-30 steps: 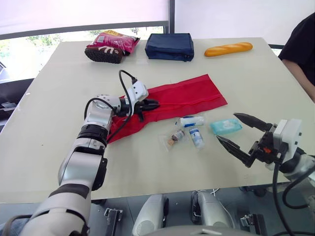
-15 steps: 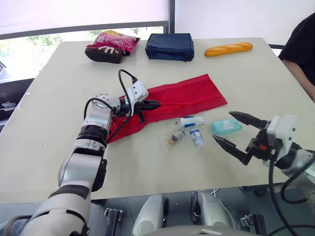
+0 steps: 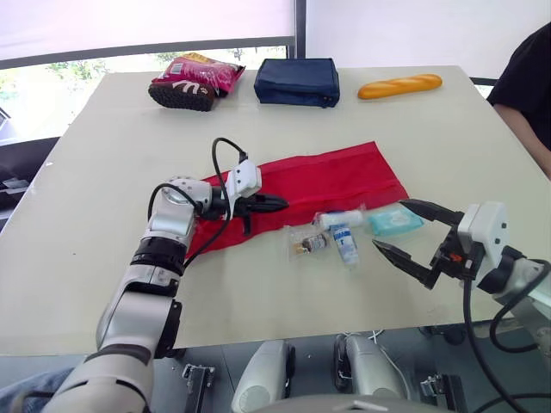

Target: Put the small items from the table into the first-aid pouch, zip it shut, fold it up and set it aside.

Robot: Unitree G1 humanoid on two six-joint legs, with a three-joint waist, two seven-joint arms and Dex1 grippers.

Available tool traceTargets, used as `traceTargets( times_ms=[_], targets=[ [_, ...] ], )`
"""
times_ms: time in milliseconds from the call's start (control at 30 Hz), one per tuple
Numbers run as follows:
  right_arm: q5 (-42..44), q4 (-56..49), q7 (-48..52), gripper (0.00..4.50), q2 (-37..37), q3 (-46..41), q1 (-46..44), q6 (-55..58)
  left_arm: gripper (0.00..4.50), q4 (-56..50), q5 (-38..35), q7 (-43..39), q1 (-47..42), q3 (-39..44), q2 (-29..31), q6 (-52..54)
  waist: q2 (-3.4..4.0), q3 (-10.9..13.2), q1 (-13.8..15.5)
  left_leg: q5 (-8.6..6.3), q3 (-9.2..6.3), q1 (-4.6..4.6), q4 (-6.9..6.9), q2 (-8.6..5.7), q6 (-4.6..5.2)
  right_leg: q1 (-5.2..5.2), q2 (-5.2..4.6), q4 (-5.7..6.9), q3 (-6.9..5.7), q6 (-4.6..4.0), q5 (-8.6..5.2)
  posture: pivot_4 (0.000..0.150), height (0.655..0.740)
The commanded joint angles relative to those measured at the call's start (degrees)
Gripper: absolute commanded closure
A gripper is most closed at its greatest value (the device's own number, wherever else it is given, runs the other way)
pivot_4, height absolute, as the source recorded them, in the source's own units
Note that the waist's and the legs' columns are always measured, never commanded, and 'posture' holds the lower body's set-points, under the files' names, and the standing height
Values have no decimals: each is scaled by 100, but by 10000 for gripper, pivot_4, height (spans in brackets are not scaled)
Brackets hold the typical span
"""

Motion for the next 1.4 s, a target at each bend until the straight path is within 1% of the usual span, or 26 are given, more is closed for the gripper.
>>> traceTargets(
  times_ms=[33, 167, 333, 400, 500, 633, 833, 1000, 1133, 1267, 1400],
  targets=[
    [85, -224, 34, 0, -6, -176, 64, -98, 43702, -354, -203, -534, 149, 61, 375, 39, 1, 0, -3, 0, 0, 0, 0, 1, 0, 0, 0, 0, 1, 0, 0, 1500, 7397],
    [96, -246, 55, 0, -12, -214, 118, -109, 43702, -186, -165, -981, 234, 15, 722, -262, 1, 0, 5, -1, 0, 2, 0, 1, 1, 0, 2, 0, 0, 0, 0, 1500, 7397],
    [78, -225, 82, 0, -9, -209, 114, -130, 43702, 70, -458, -1055, 55, -265, 884, -666, -1, -1, 23, -1, 0, 2, 2, -2, 2, 3, -3, 0, -1, 0, 0, 1500, 7397],
    [71, -214, 96, 0, -7, -204, 102, -134, 43702, 390, -393, -1055, -149, -315, 847, -982, -1, -1, 19, -1, -2, 2, 3, -2, 2, 3, -2, 0, -3, 0, 0, 1500, 7397],
    [56, -189, 106, 0, 1, -174, 59, -140, 43702, 1344, 61, -917, -648, -330, 714, -1933, -2, -2, 25, -1, -3, 2, 3, -2, 2, 4, -1, 0, -7, 0, 0, 1500, 7397],
    [43, -225, 79, 0, 35, -128, 62, -137, 43702, 2334, 372, -716, -1274, -350, 477, -2870, -7, -5, 24, -3, -1, 2, 4, -7, 5, 6, 0, -1, -23, 0, 0, 1500, 7397],
    [10, -253, 35, 0, 87, -67, 52, -146, 43702, 3157, 722, -776, -1720, -380, 255, -3744, -8, -5, 13, -8, 3, 1, 8, -10, 15, 6, -2, 0, -23, 2, 1, 1500, 7397],
    [-40, -250, 2, 0, 132, -26, -4, -161, 43702, 3633, 1308, -357, -2081, -559, 165, -4397, -9, -6, 19, -9, 2, -2, 14, -10, 16, 6, -1, 1, -26, 4, 2, 1500, 7397],
    [-72, -282, -24, 0, 164, 5, 1, -164, 43702, 3884, 1746, 43, -2267, -686, 190, -4665, -9, -6, 15, -11, 3, -3, 16, -11, 20, 7, -1, 1, -25, 6, 3, 1500, 7397],
    [-88, -331, -65, 0, 183, 49, 18, -162, 43702, 4070, 2196, 677, -2442, -805, 256, -4656, -10, -6, 16, -11, 2, -3, 16, -10, 20, 6, -1, 2, -25, 6, 3, 1500, 7397],
    [-79, -340, -69, 0, 183, 51, 14, -149, 43702, 4153, 2226, 694, -2483, -728, 245, -4491, -11, -6, 16, -11, 1, -4, 20, -10, 20, 7, -1, 3, -27, 7, 4, 1500, 7397]
  ],
)
